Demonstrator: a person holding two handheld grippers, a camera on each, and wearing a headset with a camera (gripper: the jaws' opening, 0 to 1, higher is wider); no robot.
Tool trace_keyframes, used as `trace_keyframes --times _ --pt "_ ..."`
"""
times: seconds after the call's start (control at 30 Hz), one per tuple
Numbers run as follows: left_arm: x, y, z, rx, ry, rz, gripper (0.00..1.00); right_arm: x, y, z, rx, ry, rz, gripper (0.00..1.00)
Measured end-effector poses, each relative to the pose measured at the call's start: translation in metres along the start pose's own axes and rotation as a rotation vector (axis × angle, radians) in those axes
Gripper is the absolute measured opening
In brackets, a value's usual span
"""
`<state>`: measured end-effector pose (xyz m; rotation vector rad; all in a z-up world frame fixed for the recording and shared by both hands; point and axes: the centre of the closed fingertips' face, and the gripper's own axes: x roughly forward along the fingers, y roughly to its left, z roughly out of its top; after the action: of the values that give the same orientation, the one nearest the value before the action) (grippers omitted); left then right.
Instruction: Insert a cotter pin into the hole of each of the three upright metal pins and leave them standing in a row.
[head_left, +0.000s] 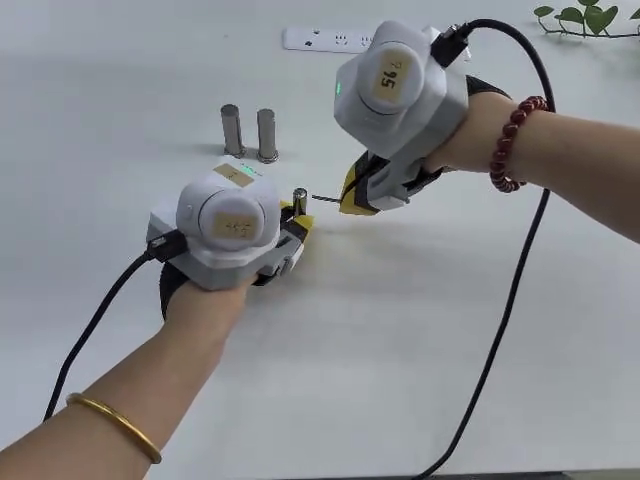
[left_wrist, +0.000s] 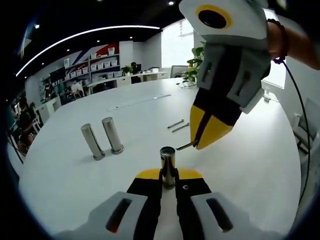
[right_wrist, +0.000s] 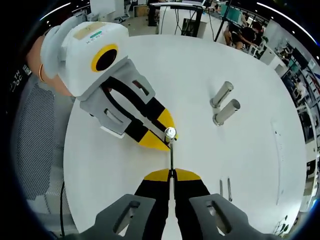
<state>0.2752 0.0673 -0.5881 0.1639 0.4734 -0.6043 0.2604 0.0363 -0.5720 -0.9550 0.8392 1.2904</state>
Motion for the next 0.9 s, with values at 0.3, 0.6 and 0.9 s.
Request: trace_keyframes --times 0.3,0.6,0.9 --pt "0.002 0.001 -0.001 0.012 -0.003 -0.009 0.07 0.000 -0.002 0.003 -0.008 -0.002 0.004 0.00" --pt "0.001 0.000 0.000 0.000 -0.009 -0.025 0.07 0.000 -0.002 0.011 -0.052 -0.023 0.014 0.00" --pt "0.000 -0.001 0.000 -0.005 -0.015 -0.032 0.07 0.001 -0.003 0.017 -0.095 -0.027 0.004 0.00"
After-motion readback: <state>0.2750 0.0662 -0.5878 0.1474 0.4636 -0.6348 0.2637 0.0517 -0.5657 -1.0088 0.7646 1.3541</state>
